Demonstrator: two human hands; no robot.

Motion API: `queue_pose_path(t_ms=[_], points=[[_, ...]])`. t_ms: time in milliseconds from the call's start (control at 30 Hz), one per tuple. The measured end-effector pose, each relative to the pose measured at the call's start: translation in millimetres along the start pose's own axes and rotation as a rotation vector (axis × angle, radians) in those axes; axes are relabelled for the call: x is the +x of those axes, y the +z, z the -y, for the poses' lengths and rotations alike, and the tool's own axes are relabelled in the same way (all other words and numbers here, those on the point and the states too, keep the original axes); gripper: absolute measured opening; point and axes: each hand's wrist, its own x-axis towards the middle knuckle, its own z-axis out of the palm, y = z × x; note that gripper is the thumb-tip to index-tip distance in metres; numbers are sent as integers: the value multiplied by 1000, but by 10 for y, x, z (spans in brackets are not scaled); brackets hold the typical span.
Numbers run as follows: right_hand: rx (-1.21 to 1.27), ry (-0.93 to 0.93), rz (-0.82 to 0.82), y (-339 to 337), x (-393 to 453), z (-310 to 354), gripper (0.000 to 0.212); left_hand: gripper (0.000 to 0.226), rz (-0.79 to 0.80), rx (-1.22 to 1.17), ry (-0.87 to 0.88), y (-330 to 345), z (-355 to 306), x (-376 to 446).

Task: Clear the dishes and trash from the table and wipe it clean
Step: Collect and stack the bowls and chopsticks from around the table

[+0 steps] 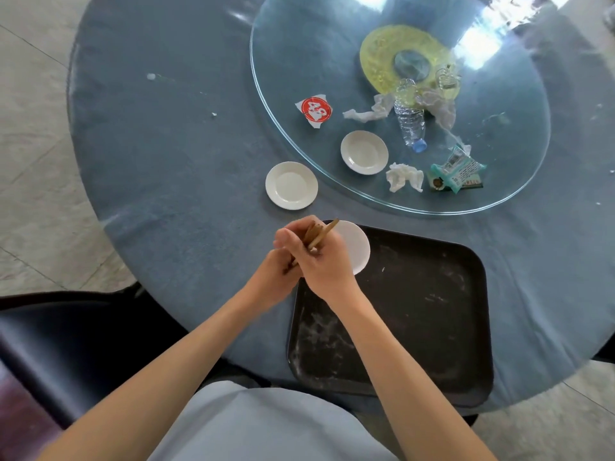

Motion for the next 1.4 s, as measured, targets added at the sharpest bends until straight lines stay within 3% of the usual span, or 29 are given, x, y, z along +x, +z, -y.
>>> queue_pose_path(t_ms=[133, 367, 467, 633, 767, 833, 900, 1000, 1167, 1300, 1400], points=[[-69, -21, -23, 121, -31, -58, 21, 14, -11, -27, 11, -12, 100, -19], [-29, 109, -24, 292, -76, -207, 20, 32, -40, -38, -69, 8, 56, -104], [-39, 142, -23, 319, -61, -176, 35, 19, -95, 98, 47, 14, 198, -120], [-35, 121, -52, 220, -70, -7, 53, 12, -46, 171, -12, 87, 191, -74], [127, 165, -233, -159, -104, 258, 54, 21, 33, 16, -3, 283, -257, -151], [234, 199, -339, -451, -110, 319, 54, 16, 163, -87, 86, 422, -560, -222], [293, 265, -444, -746, -121, 276, 51, 31, 284, -85, 134, 623, -676, -245], [301, 386, -506, -1075, -190, 49, 44, 22, 380, 36, 5, 1010, -579, -212], [73, 613, -261, -1378, -343, -591, 15, 24, 405, 22, -290, 1645, -259, -172], [-27, 718, -52, -1522, -572, -1046, 29, 29, 283, 71, -511, 1988, -63, -161], [-12, 707, 51, -1569, -651, -1259, 28, 25, 151, 104, -619, 2153, 27, -150]])
